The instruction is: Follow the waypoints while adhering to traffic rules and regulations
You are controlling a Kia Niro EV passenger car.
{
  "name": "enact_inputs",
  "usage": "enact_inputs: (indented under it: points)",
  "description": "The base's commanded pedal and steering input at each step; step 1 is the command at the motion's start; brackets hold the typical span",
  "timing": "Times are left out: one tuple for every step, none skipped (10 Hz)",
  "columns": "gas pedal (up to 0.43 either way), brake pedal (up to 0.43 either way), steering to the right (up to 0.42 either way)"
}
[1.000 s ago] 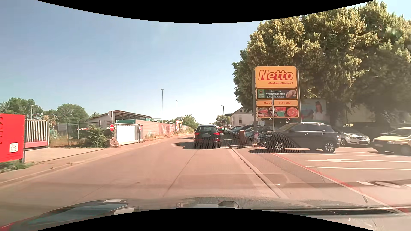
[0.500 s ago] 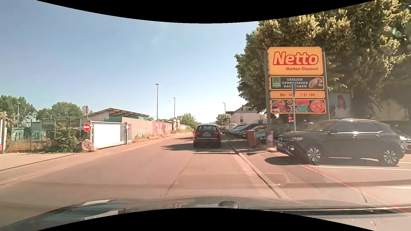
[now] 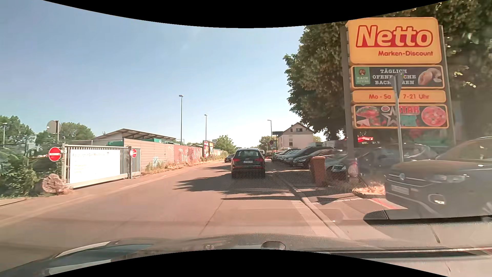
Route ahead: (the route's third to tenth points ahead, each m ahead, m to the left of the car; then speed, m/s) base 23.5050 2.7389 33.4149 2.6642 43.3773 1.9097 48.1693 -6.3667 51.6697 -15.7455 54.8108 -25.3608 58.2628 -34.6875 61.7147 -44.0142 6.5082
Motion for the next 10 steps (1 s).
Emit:
enact_inputs:
  points:
    - [0.0,0.0,-0.003]
    - [0.0,0.0,-0.002]
    - [0.0,0.0,-0.002]
    - [0.0,0.0,-0.002]
    - [0.0,0.0,-0.001]
    - [0.0,0.0,-0.001]
    - [0.0,0.0,-0.001]
    - [0.0,0.0,0.0]
    - [0.0,0.0,0.0]
    - [0.0,0.0,0.0]
